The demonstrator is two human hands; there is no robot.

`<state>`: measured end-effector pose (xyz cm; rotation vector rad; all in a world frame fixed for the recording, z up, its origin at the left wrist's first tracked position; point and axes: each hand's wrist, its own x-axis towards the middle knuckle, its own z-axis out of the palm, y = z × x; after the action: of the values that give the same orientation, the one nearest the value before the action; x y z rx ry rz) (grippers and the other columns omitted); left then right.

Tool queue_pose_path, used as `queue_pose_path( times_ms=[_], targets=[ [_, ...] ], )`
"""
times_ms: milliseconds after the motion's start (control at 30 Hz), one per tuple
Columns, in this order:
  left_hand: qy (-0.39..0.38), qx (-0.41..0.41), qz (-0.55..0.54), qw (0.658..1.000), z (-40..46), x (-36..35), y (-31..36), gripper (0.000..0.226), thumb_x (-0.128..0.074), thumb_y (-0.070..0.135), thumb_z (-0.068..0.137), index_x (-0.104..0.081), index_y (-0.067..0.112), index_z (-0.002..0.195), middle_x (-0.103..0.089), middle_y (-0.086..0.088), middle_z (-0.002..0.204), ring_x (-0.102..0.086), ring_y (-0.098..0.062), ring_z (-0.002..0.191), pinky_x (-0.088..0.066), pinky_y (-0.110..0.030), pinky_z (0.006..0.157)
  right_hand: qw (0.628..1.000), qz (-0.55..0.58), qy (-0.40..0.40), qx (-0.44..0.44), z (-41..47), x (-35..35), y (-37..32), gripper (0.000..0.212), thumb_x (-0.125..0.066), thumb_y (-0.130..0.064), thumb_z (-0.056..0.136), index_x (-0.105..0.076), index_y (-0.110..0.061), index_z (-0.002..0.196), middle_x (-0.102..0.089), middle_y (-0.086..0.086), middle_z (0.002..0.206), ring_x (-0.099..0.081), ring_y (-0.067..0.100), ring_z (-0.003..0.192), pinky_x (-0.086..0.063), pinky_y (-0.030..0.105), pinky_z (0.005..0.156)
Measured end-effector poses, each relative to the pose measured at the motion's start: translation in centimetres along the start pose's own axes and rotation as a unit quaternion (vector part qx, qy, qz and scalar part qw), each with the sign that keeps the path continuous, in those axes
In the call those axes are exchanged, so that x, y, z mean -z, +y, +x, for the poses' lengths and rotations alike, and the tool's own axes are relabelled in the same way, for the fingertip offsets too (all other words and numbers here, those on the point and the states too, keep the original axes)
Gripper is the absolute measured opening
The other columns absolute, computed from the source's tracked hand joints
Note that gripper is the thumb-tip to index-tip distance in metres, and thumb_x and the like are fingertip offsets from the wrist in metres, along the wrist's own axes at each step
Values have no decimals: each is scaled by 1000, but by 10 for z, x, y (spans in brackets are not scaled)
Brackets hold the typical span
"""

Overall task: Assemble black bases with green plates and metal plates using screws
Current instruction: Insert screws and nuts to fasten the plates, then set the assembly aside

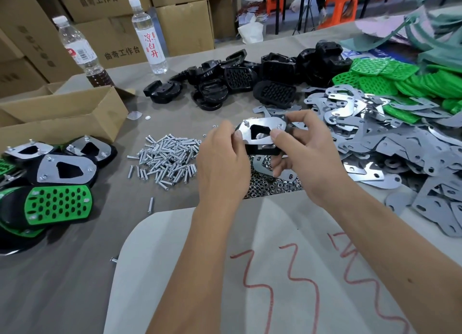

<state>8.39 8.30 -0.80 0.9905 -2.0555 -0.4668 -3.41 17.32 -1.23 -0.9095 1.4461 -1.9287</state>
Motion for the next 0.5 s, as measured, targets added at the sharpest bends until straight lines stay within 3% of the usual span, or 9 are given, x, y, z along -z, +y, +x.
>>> queue_pose_path(
  times_ms=[100, 200, 267, 367, 433, 500],
  targets=[
    [8, 166, -131, 977, -3, -5, 8, 27, -54, 37, 104, -54, 13, 95, -62, 0, 87, -59, -18, 78, -48, -38, 71, 1000, 28, -2, -4, -3, -6, 3, 25, -69, -13, 98, -49, -21, 111, -70, 5, 88, -67, 24, 59, -59, 34, 54],
    [-27, 355, -372, 857, -1, -4, 15, 46, -71, 48, 94, -57, 8, 114, -72, -12, 104, -68, -23, 81, -53, -32, 62, 999, 48, -16, -9, -4, -10, 4, 27, -67, -11, 100, -47, -22, 114, -72, 2, 94, -70, 26, 65, -61, 36, 62],
    [-47, 373, -464, 802, 1, -1, 13, 40, -78, 35, 91, -65, 2, 111, -74, -14, 94, -71, -28, 76, -53, -30, 58, 997, 55, -46, -14, -4, -8, 3, 30, -66, -9, 101, -45, -19, 120, -74, -2, 96, -71, 26, 69, -63, 37, 65],
    [-47, 372, -474, 797, 1, 1, 9, 13, -79, 18, 89, -72, 8, 94, -75, -12, 87, -76, -38, 87, -63, -45, 69, 995, -32, -97, -6, -3, -2, 1, 44, -69, -12, 99, -39, -19, 132, -72, 5, 109, -75, 28, 79, -64, 41, 63],
    [0, 379, -472, 796, 1, 1, 5, 15, -78, 9, 88, -67, 11, 98, -78, -15, 99, -76, -37, 95, -62, -57, 85, 986, -138, -91, 16, -1, 2, 0, 48, -73, -18, 96, -41, -25, 131, -67, 1, 110, -74, 24, 77, -63, 39, 57],
    [39, 371, -469, 800, 4, 2, 1, 23, -78, 7, 89, -63, 10, 106, -76, -18, 109, -76, -35, 98, -63, -53, 85, 945, -298, -95, 89, 3, 11, -2, 39, -77, -22, 92, -52, -25, 122, -65, -5, 105, -69, 17, 75, -59, 33, 58]
  ],
)
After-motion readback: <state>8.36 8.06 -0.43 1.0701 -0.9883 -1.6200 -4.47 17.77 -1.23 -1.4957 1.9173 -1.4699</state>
